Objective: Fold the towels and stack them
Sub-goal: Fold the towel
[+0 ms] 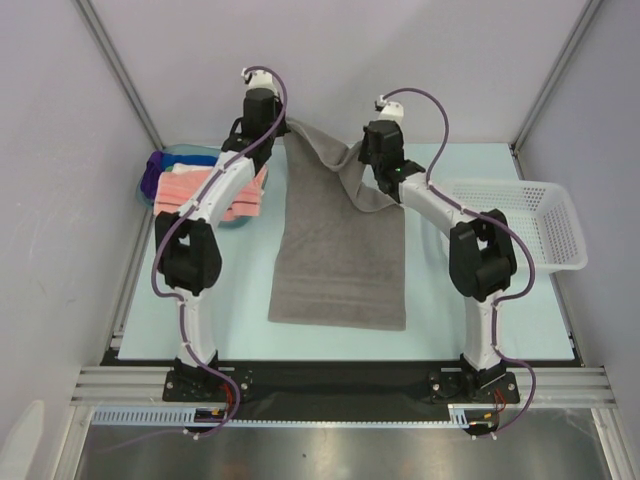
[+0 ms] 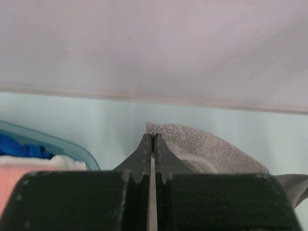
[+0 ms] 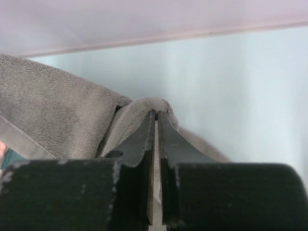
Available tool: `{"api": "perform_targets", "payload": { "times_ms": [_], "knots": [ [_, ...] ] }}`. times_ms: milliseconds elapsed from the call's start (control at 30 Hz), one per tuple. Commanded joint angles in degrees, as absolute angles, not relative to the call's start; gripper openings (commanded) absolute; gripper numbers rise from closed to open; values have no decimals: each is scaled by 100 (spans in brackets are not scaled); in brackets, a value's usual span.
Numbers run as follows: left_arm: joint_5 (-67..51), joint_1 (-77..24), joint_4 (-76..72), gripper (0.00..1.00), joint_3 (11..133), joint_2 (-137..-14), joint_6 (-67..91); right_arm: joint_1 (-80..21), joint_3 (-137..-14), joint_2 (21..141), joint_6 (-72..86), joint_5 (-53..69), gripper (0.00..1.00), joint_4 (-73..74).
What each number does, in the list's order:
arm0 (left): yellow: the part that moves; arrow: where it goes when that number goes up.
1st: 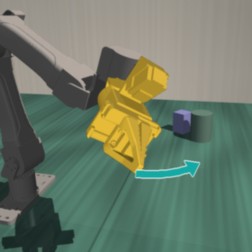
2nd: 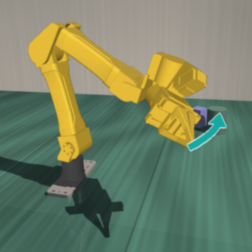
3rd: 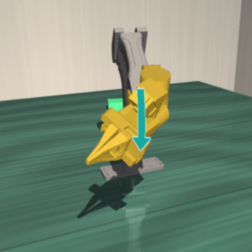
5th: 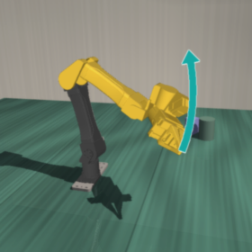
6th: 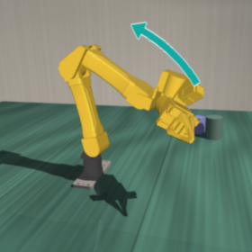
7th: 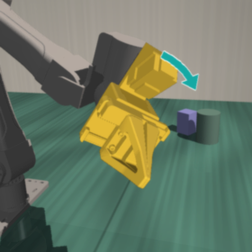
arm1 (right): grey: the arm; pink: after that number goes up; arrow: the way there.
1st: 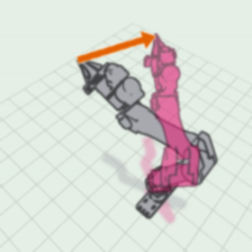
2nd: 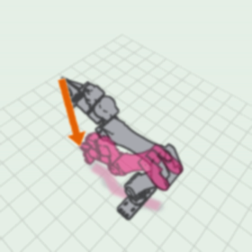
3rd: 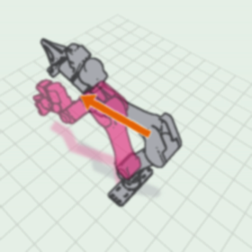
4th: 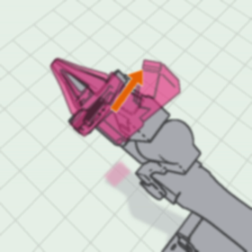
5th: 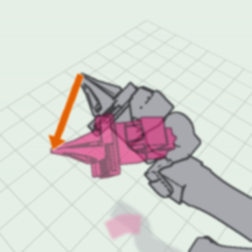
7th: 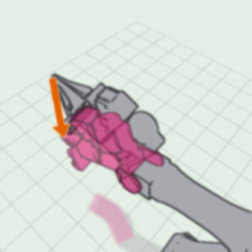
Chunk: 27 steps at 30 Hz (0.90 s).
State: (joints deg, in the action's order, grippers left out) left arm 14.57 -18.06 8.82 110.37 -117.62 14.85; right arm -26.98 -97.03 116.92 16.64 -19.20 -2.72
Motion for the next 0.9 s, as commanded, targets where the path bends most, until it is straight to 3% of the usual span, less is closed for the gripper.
{"api": "perform_targets", "payload": {
  "times_ms": [0, 167, 400, 867],
  "knots": [
    [1371, -1758, 545, 0, 11706, -11926, 1301, -2541, -10212, 11399, 1415, -1793, 0, -308],
    [1310, -1749, 808, 0, 12453, -12225, 1196, -2295, -10792, 11470, 1257, -1741, 0, -80],
    [1266, -1740, 905, 0, 12490, -12243, 1230, -2013, -11242, 11435, 1283, -1459, 0, 386],
    [800, -1749, 2020, 1, 11550, -11233, 2012, -2214, -8405, 9406, 1828, -1423, 0, 237]
  ]
}}
